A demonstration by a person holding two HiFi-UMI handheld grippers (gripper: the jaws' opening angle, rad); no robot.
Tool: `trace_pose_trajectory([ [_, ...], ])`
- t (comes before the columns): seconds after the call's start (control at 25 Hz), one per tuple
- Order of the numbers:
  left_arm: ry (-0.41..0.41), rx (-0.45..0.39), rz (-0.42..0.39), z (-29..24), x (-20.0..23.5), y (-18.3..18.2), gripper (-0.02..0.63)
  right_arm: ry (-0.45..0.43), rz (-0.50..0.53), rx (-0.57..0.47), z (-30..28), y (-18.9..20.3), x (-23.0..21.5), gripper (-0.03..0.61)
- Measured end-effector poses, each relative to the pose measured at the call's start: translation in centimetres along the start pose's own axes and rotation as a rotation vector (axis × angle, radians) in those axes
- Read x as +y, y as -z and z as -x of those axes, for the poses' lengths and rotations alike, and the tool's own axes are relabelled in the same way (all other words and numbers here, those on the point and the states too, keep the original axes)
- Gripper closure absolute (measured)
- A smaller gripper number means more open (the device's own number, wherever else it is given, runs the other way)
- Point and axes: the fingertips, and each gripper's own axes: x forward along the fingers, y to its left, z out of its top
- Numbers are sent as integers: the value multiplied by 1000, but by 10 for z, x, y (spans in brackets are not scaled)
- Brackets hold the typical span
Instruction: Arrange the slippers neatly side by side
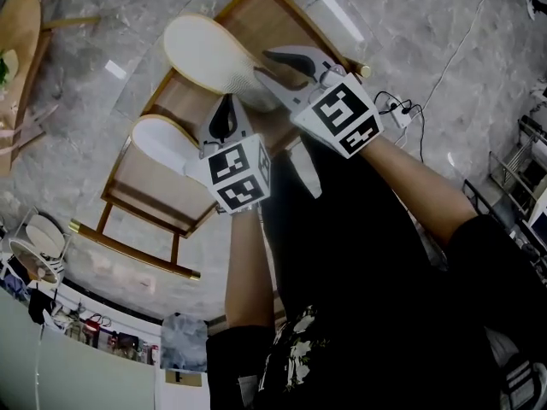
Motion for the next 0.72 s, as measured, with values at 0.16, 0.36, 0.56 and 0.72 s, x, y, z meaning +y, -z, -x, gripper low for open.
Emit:
trace_pose_trajectory([
  [0.16, -8, 41, -7, -9, -2, 8, 606, -17, -40, 24, -9, 8, -7, 500],
  [0.36, -10, 71, -28, -18, 0, 11, 606, -26, -65, 43, -16, 15, -11, 500],
  [0.56, -12, 78, -28, -21, 1, 12, 606, -44, -115, 61, -22, 27, -8, 500],
  [0.72, -10, 85, -27, -24, 0, 14, 606, -58, -134, 89, -26, 37, -7, 500],
])
